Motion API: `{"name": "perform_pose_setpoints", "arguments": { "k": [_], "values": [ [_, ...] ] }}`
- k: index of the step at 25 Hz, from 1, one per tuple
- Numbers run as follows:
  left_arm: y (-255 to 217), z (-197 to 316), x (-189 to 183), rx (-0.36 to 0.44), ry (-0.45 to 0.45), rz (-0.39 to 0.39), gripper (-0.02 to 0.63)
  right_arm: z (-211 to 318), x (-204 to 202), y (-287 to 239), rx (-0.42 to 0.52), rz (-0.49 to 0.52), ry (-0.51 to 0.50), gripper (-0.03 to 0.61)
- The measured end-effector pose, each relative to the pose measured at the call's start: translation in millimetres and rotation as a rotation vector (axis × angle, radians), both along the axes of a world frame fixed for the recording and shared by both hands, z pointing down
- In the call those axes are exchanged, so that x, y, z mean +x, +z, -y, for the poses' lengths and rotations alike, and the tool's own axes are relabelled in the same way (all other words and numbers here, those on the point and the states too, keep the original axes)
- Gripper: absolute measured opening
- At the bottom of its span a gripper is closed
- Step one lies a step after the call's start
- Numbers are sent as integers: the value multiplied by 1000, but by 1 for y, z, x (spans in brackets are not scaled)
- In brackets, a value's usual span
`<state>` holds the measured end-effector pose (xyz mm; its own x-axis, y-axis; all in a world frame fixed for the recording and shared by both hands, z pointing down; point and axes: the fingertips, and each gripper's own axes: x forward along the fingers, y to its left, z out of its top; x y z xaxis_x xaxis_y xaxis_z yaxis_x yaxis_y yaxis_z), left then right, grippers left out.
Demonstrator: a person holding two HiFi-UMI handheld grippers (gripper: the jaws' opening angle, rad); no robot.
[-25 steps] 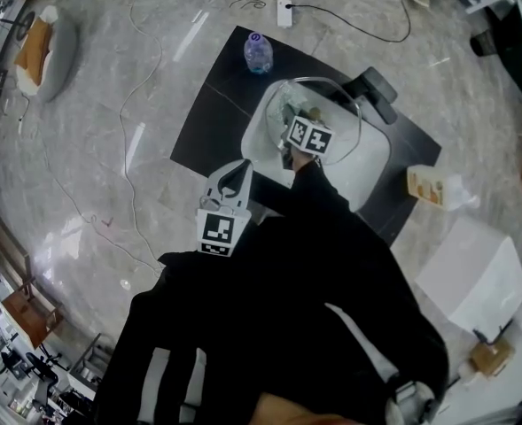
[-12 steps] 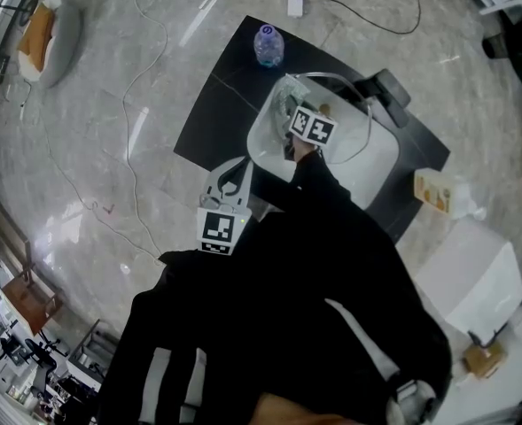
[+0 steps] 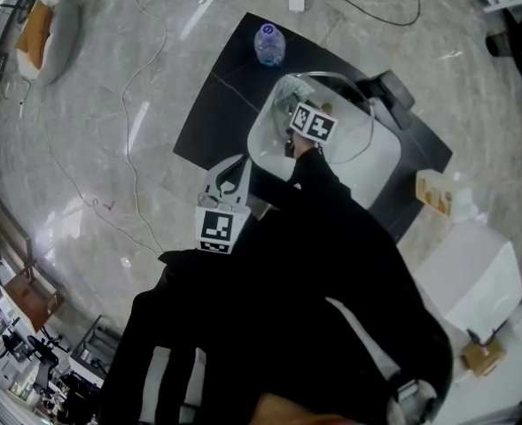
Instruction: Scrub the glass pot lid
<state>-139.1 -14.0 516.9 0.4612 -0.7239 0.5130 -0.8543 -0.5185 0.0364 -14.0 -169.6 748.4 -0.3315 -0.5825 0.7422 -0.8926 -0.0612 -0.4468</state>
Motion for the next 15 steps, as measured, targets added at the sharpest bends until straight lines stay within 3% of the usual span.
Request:
{"name": "perform_pose_setpoints", "arguments": {
  "k": [15],
  "values": [
    [1,5,3,-4,28,-3,3,-2,5,3,-35,-38,62,69]
  ]
}}
